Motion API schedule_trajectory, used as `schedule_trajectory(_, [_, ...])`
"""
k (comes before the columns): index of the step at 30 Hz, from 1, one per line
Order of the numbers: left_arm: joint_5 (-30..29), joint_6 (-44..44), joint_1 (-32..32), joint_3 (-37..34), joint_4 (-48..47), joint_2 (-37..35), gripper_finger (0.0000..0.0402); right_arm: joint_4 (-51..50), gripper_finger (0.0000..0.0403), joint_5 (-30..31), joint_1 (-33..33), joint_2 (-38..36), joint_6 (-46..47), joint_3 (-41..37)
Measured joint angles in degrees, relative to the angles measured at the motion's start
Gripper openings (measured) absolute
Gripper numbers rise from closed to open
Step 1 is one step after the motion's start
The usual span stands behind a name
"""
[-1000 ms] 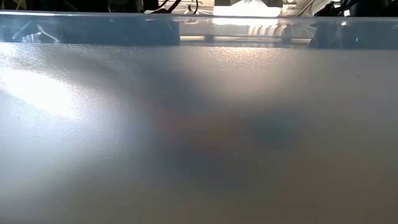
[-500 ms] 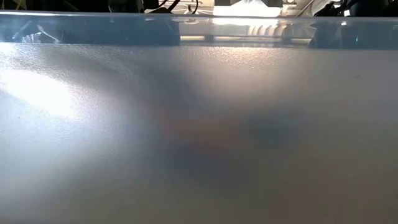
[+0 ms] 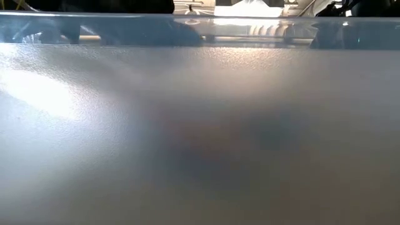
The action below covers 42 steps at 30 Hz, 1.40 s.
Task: Pick & Place Toothbrushes
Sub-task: Adjust the green bin
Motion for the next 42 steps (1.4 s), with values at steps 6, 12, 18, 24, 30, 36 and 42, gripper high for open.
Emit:
schedule_trajectory(6, [-6.83,0.12,-0.02,-0.07,-16.66,-8.61,0.0057,-0.23,0.0004,0.01,-0.02,-0.02,0.00,0.00])
schedule_trajectory(12, [-13.03,-5.09,-0.02,-0.07,-30.74,-13.65,0.0004,-0.24,0.0004,0.00,-0.01,0.00,0.00,0.00])
schedule_trajectory(18, [-21.92,-12.69,-0.02,-0.07,-42.84,-14.85,0.0002,-0.22,0.0004,0.01,-0.02,-0.01,0.00,0.00])
schedule_trajectory(24, [-27.10,-21.20,0.00,-0.07,-52.74,-14.87,0.0001,-0.18,0.0004,0.00,-0.02,-0.02,0.00,0.00])
schedule_trajectory(30, [-29.13,-24.53,0.00,-0.07,-55.79,-14.83,0.0000,-0.16,0.0004,0.00,-0.02,-0.01,0.00,0.00])
schedule_trajectory(36, [-30.47,-26.89,0.50,-0.07,-55.55,-11.55,0.0000,-0.11,0.0004,0.00,-0.01,0.00,0.00,0.00])
schedule_trajectory(42, [-30.41,-28.00,3.65,-0.10,-53.25,-7.43,0.0000,0.02,0.0004,0.00,-0.02,-0.02,0.02,0.00])
